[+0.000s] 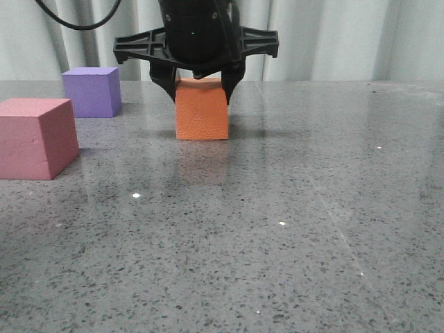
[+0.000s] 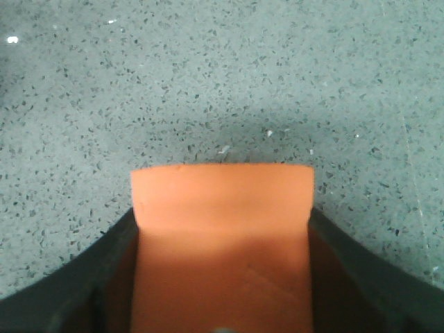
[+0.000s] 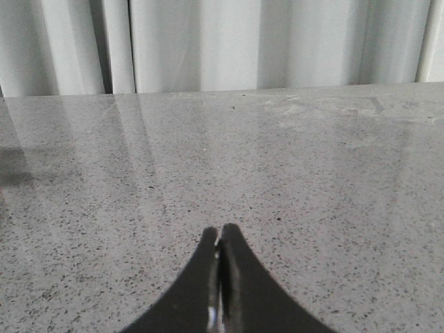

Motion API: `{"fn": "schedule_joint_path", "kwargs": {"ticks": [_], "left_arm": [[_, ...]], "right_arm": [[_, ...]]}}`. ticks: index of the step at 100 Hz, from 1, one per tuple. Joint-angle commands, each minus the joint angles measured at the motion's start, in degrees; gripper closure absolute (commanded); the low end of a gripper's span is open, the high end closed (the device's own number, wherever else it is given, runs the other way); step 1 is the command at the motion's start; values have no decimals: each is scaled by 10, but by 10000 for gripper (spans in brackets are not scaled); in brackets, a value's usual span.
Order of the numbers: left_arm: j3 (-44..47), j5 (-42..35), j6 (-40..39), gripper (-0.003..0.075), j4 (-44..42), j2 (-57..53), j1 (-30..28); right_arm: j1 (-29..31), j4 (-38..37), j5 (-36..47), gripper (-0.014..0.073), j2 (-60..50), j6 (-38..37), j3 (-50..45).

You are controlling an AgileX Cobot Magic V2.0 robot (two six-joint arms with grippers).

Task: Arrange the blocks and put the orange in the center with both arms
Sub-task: 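Lift the orange cube with the left gripper toward the purple cube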

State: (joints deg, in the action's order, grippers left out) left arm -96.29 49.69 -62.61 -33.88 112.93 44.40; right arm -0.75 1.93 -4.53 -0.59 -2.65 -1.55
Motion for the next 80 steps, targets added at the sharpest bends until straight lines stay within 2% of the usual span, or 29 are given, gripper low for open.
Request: {"fn": "schedule_joint_path", "kwargs": {"ticks": [1,15,37,53,80], "left_arm": [[-20,-13,4,625,-15,-36,4],[-20,-46,6,643,-44,-74,14],[-18,-34,13,643,-123,-144,9],[1,-13,16,648,-141,-183,-21],[93,-27,18,648,-136,-226,-88]], "right_arm": [[4,3,45,662,7,4,8],[4,3,45,662,7,4,8],[4,3,45,662,7,4,8],[4,3,45,662,7,4,8],[4,3,45,662,7,4,8]]}}
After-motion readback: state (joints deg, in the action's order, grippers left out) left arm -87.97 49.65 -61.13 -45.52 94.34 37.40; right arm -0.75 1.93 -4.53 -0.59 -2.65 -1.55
